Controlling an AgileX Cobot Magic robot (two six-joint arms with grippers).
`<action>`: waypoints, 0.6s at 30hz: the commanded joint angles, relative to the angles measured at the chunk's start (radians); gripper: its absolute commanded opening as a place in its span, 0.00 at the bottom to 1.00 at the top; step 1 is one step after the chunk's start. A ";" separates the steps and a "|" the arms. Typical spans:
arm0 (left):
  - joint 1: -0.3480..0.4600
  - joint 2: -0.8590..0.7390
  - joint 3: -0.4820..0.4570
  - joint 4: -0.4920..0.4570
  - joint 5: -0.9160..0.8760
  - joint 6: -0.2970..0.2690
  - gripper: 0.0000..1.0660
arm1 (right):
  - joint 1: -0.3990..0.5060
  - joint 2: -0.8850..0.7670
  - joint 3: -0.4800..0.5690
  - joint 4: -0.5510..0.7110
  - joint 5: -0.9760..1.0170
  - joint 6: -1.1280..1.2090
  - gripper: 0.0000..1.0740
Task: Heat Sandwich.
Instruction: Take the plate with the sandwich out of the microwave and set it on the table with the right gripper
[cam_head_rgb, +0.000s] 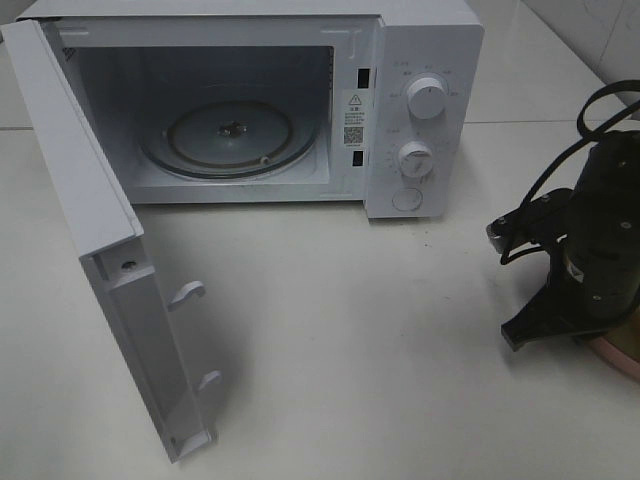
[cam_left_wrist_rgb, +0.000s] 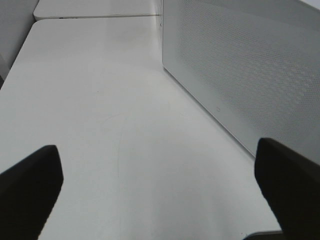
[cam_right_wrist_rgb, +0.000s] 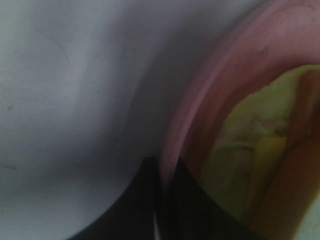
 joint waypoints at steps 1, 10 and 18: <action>0.001 -0.026 0.003 -0.002 -0.016 0.001 0.97 | -0.006 0.013 -0.010 -0.023 -0.019 -0.001 0.03; 0.001 -0.026 0.003 -0.002 -0.016 0.001 0.97 | -0.006 0.013 -0.010 -0.022 -0.019 -0.001 0.08; 0.001 -0.026 0.003 -0.002 -0.016 0.001 0.97 | -0.006 0.013 -0.010 -0.017 -0.018 -0.001 0.14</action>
